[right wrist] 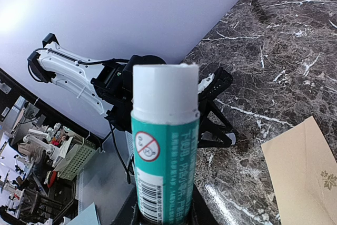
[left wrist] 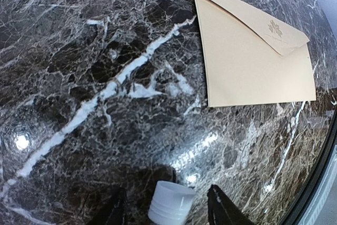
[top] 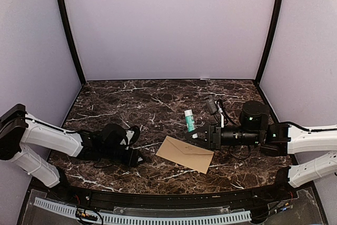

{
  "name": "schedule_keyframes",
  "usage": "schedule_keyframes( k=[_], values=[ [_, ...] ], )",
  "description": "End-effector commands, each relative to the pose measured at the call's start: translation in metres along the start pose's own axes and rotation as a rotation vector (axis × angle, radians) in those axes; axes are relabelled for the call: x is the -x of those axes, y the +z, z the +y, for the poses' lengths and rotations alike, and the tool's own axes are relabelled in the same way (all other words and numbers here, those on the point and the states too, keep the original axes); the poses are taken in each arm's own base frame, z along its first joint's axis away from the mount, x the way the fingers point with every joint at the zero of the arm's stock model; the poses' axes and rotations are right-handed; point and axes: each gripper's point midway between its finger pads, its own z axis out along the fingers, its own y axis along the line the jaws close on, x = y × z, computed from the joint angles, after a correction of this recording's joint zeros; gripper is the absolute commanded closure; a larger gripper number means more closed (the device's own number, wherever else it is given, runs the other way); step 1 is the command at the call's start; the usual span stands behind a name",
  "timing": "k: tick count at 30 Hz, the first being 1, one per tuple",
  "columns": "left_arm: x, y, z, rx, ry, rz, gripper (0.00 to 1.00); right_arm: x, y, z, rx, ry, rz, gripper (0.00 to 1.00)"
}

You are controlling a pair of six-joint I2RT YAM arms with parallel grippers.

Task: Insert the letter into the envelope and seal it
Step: Pick up the solid glue cap from the center of the board.

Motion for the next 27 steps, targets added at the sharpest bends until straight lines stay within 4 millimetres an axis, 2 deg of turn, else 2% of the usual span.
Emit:
schedule_keyframes(
  k=[1, 6, 16, 19, 27],
  values=[
    [-0.037, -0.003, 0.017, 0.044, -0.014, 0.108, 0.45, 0.014, -0.005, 0.010, 0.031, -0.024, -0.049, 0.96],
    [-0.051, 0.002, 0.011, 0.021, 0.040, 0.160, 0.45, 0.013, -0.005, 0.010, 0.034, -0.023, -0.049, 0.97],
    [-0.056, 0.000, 0.013, 0.063, 0.073, 0.180, 0.50, 0.014, -0.008, 0.011, 0.036, -0.021, -0.058, 0.97],
    [-0.063, 0.001, 0.016, 0.087, 0.083, 0.204, 0.53, 0.014, -0.007, 0.011, 0.036, -0.020, -0.057, 0.97],
    [-0.064, 0.000, 0.022, 0.146, 0.089, 0.211, 0.62, 0.015, -0.008, 0.012, 0.036, -0.021, -0.060, 0.96]
  ],
)
